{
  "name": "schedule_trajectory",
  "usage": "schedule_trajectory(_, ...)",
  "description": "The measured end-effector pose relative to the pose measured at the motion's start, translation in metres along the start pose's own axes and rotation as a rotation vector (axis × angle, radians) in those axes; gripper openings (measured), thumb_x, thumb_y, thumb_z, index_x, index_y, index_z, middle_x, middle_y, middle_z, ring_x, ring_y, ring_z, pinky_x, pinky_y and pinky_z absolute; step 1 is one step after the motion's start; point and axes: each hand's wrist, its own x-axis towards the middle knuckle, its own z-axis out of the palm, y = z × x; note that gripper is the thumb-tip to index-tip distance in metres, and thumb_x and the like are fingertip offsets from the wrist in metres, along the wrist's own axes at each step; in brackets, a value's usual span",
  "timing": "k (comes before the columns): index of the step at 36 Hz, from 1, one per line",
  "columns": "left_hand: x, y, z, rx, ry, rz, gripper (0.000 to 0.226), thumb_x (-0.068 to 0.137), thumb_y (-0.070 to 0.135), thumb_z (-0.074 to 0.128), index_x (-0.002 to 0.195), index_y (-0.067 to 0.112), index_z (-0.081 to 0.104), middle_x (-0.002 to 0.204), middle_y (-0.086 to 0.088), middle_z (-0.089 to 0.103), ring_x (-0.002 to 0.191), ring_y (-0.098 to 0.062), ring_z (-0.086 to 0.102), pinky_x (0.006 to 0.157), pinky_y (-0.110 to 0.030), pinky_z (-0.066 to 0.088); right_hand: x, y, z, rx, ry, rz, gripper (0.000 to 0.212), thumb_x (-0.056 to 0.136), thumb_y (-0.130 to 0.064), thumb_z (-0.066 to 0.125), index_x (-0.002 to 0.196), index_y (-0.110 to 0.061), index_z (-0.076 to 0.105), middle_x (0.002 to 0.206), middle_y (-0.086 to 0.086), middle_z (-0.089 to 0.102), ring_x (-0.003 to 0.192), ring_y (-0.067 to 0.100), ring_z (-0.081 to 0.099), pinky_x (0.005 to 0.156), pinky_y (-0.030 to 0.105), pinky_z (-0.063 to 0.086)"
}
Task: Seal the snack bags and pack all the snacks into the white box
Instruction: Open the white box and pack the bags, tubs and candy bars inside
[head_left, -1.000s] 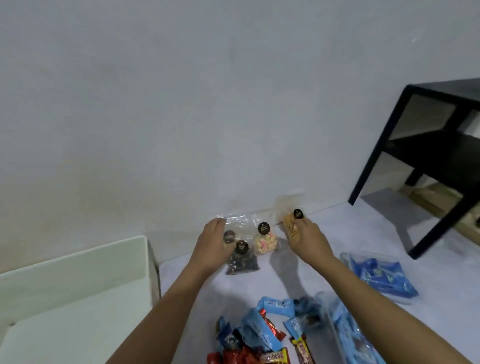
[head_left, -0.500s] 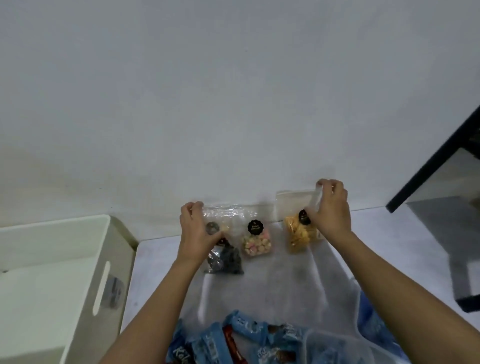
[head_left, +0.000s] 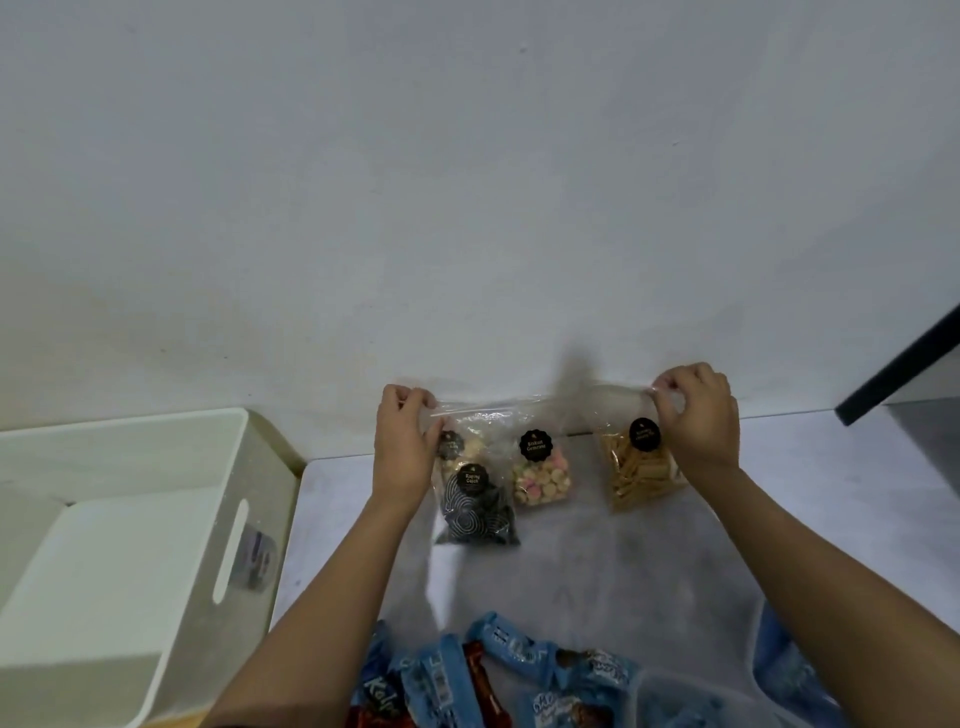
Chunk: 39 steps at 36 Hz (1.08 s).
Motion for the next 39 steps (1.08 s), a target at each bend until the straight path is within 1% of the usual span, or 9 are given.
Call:
schedule_trajectory(9, -0.001, 0.003, -0.011, -0.041, -0.022, 0.031, 0.005, 0.083, 0.001, 0.065, 0.082, 0.001, 0.070, 0.087, -0.006, 0.058, 0.072, -0.011, 0.055, 0.068, -0.002, 0.038, -0.008, -0.011, -0.021, 0.090, 0.004, 0.018, 0.006, 0.086, -0.017, 0.062, 0.084, -0.012, 0.063, 0.093, 0.004, 0.062, 0.091, 0.025, 0.056, 0.085, 0.047, 0.044)
schedule_trajectory(14, -0.008, 0.004, -0.020, -0.046, -0.064, 0.093, 0.005, 0.082, 0.006, 0.067, 0.082, 0.009, 0.071, 0.083, -0.002, 0.068, 0.085, -0.019, 0.059, 0.079, -0.026, 0.045, -0.020, -0.020, -0.036, 0.161, -0.014, 0.015, 0.005, 0.086, -0.015, 0.062, 0.083, -0.013, 0.061, 0.088, -0.004, 0.058, 0.092, 0.022, 0.058, 0.085, 0.041, 0.046)
schedule_trajectory(17, -0.015, 0.019, -0.031, -0.146, -0.164, 0.058, 0.007, 0.087, 0.013, 0.062, 0.082, 0.012, 0.068, 0.079, 0.001, 0.067, 0.081, -0.015, 0.058, 0.076, -0.017, 0.042, -0.028, -0.029, -0.050, 0.225, -0.063, 0.031, 0.006, 0.086, -0.015, 0.063, 0.082, -0.013, 0.060, 0.084, -0.002, 0.061, 0.088, 0.017, 0.058, 0.073, 0.024, 0.043)
schedule_trajectory(19, -0.018, 0.030, -0.039, -0.226, -0.272, 0.060, 0.007, 0.088, 0.015, 0.060, 0.082, 0.012, 0.063, 0.075, -0.006, 0.066, 0.073, -0.020, 0.060, 0.070, -0.021, 0.045, -0.032, -0.038, -0.062, 0.262, -0.117, 0.049, 0.009, 0.085, -0.014, 0.065, 0.078, -0.014, 0.059, 0.081, 0.000, 0.063, 0.084, 0.016, 0.059, 0.068, 0.018, 0.041)
schedule_trajectory(21, -0.021, 0.038, -0.049, -0.254, -0.348, 0.109, 0.007, 0.089, 0.015, 0.059, 0.082, 0.013, 0.059, 0.074, -0.010, 0.063, 0.072, -0.024, 0.059, 0.071, -0.030, 0.047, -0.036, -0.050, -0.075, 0.298, -0.166, 0.066, 0.009, 0.084, -0.012, 0.066, 0.077, -0.013, 0.060, 0.080, 0.006, 0.065, 0.081, 0.022, 0.061, 0.070, 0.024, 0.046)
schedule_trajectory(24, -0.020, 0.049, -0.074, -0.298, -0.398, 0.174, 0.008, 0.091, 0.013, 0.056, 0.083, 0.015, 0.058, 0.076, 0.002, 0.064, 0.071, -0.006, 0.061, 0.070, -0.024, 0.047, -0.044, -0.077, -0.094, 0.344, -0.151, 0.067, 0.009, 0.083, -0.009, 0.065, 0.076, -0.013, 0.062, 0.080, 0.011, 0.066, 0.079, 0.022, 0.062, 0.075, 0.028, 0.048)
schedule_trajectory(29, -0.001, 0.055, -0.143, -0.358, -0.361, 0.313, 0.009, 0.092, 0.012, 0.054, 0.088, 0.018, 0.060, 0.077, 0.007, 0.065, 0.073, -0.001, 0.061, 0.068, -0.010, 0.045, -0.066, -0.149, -0.124, 0.443, 0.004, 0.022, 0.009, 0.086, -0.007, 0.061, 0.079, -0.013, 0.063, 0.075, 0.005, 0.065, 0.065, 0.002, 0.059, 0.065, 0.009, 0.046)
schedule_trajectory(34, 0.020, 0.037, -0.234, -0.385, -0.209, 0.390, 0.013, 0.091, 0.008, 0.056, 0.098, 0.013, 0.066, 0.078, 0.005, 0.066, 0.067, 0.002, 0.061, 0.068, -0.007, 0.046, -0.090, -0.237, -0.132, 0.589, 0.083, -0.070, 0.011, 0.088, -0.010, 0.059, 0.080, -0.013, 0.064, 0.069, 0.004, 0.064, 0.062, 0.005, 0.059, 0.068, 0.017, 0.047)
schedule_trajectory(39, 0.024, -0.014, -0.316, -0.371, -0.136, 0.339, 0.014, 0.089, 0.008, 0.058, 0.089, 0.018, 0.066, 0.074, 0.005, 0.066, 0.062, 0.001, 0.060, 0.064, -0.009, 0.046, -0.117, -0.332, -0.114, 0.742, -0.003, -0.200, 0.018, 0.089, -0.002, 0.057, 0.075, -0.013, 0.061, 0.054, -0.009, 0.062, 0.053, 0.003, 0.056, 0.049, 0.013, 0.038)
